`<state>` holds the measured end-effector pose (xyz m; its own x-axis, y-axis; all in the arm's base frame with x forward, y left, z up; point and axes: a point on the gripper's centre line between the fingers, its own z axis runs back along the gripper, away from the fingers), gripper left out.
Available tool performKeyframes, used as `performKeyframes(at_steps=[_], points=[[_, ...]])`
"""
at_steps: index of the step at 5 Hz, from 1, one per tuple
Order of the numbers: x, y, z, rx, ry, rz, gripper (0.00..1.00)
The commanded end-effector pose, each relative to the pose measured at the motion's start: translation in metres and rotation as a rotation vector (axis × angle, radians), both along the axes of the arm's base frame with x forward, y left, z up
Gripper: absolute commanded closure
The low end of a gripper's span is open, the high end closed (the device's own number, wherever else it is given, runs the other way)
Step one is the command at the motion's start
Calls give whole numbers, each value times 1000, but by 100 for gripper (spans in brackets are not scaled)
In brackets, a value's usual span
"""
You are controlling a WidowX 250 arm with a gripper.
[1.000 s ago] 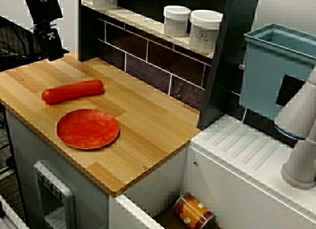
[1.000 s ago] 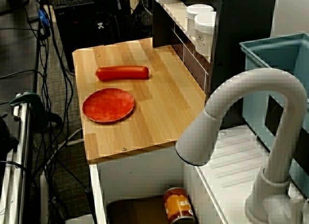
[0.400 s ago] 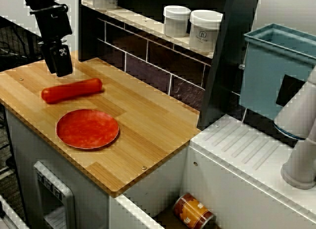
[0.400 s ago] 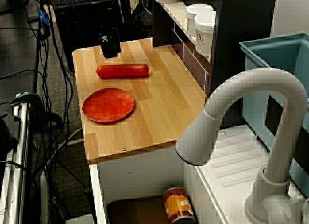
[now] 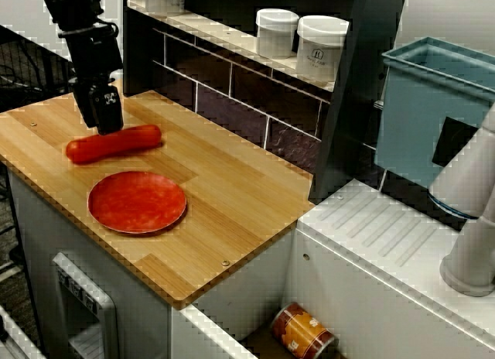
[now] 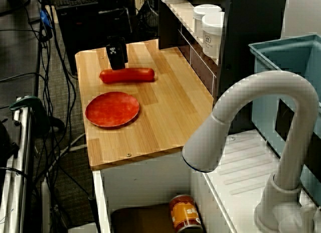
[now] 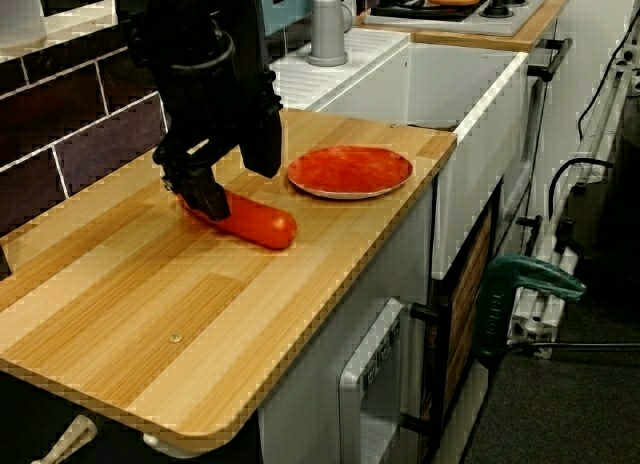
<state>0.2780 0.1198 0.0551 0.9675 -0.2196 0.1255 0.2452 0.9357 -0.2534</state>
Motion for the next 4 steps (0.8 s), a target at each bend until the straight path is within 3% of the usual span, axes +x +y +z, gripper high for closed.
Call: performKeyframes(at_steps=[1, 2, 3, 4], points=[[-4, 3, -22, 77, -21, -3, 0], [-5, 8, -32, 68, -25, 18, 0], [-4, 14, -27, 47, -4, 26, 100], [-7, 20, -1, 9, -17, 24, 100]])
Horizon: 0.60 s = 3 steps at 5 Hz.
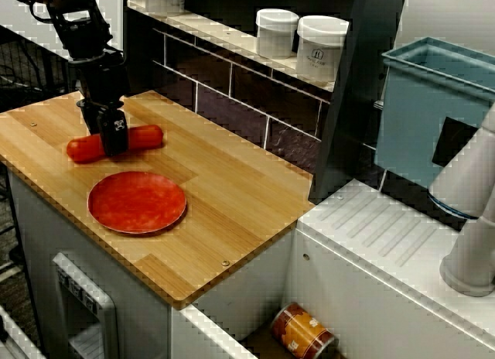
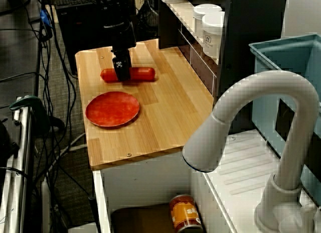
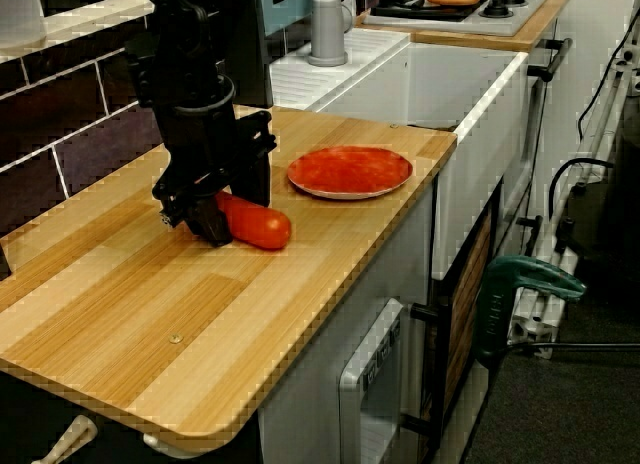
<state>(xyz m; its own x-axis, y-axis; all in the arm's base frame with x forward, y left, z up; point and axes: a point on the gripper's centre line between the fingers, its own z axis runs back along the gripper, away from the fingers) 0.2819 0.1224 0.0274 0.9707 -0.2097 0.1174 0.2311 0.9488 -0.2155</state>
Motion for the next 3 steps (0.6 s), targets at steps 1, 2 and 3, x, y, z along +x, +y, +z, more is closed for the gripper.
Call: performKeyframes(at_steps=[1, 2, 3], points=[[-21, 18, 57, -72, -34, -27, 100], [-39, 12, 78, -103, -49, -87, 100], [-57, -3, 89, -118, -57, -169, 100]])
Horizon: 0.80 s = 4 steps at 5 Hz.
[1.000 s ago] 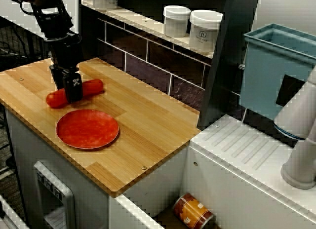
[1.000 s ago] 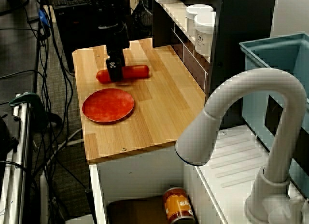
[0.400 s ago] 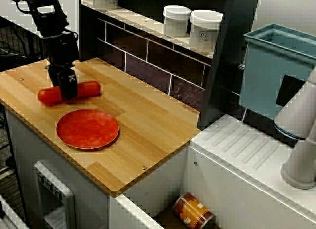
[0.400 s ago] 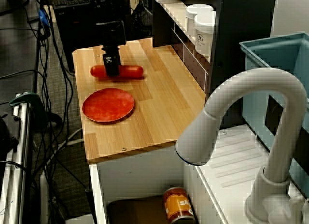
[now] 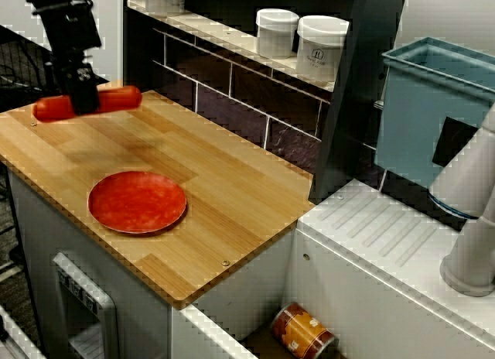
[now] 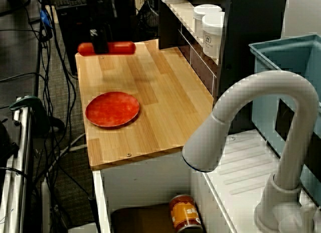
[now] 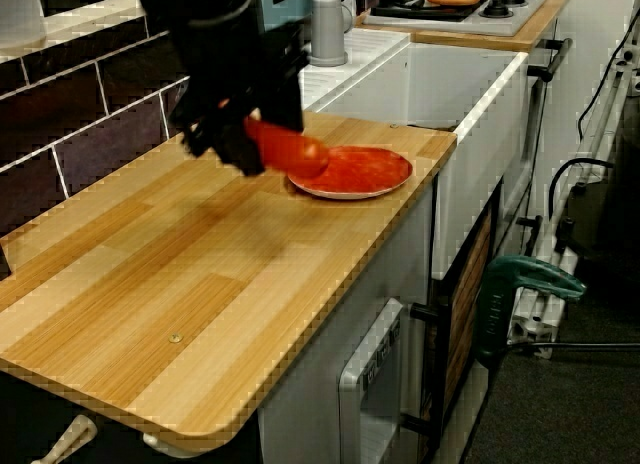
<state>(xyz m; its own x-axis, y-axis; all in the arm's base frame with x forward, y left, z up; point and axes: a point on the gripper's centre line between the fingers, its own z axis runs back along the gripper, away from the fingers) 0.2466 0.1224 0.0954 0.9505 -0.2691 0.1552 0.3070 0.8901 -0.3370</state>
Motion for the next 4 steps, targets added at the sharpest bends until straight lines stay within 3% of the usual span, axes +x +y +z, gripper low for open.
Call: performKeyframes(at_steps=[1, 3, 4], points=[[-39, -22, 21, 31, -74, -138, 100], [-57, -55, 18, 54, -138, -205, 100], [-51, -69, 4, 92, -165, -237, 100]])
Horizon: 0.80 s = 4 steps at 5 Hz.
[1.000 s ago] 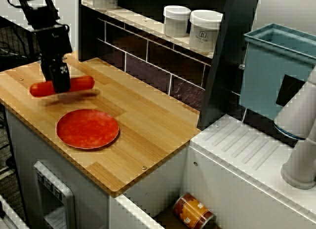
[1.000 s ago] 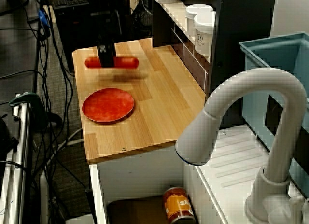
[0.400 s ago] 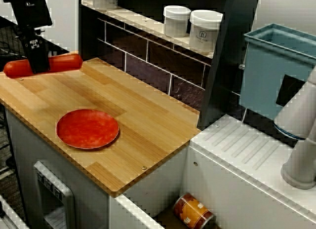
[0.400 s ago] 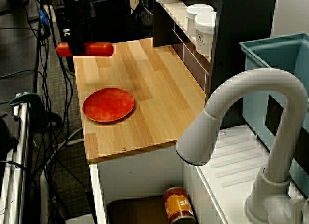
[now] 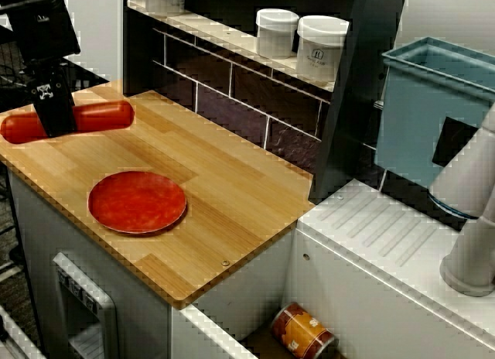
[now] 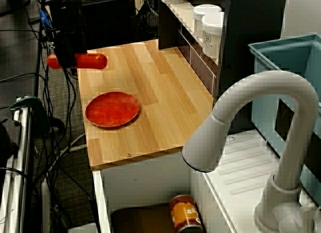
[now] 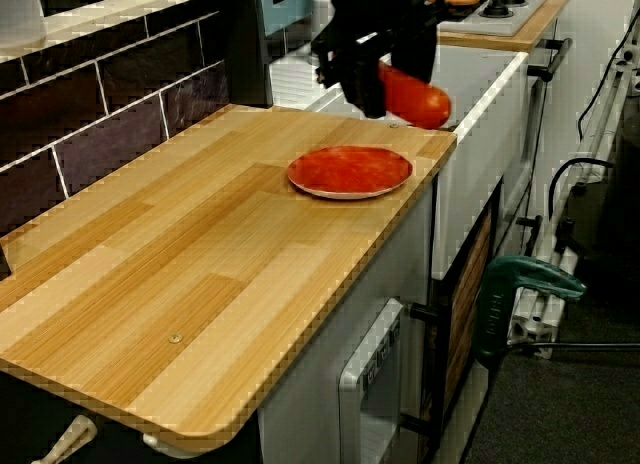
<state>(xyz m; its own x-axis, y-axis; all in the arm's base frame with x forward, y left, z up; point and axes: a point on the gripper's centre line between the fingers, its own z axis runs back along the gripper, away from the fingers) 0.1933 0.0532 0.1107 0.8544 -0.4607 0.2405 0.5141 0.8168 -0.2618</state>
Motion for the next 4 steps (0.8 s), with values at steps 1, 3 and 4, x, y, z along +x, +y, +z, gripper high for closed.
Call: performKeyframes(at_steps=[1, 3, 4], points=[[18, -13, -29, 107, -71, -38, 100], [39, -21, -42, 133, -66, -18, 100], [42, -24, -45, 140, -69, -24, 100]])
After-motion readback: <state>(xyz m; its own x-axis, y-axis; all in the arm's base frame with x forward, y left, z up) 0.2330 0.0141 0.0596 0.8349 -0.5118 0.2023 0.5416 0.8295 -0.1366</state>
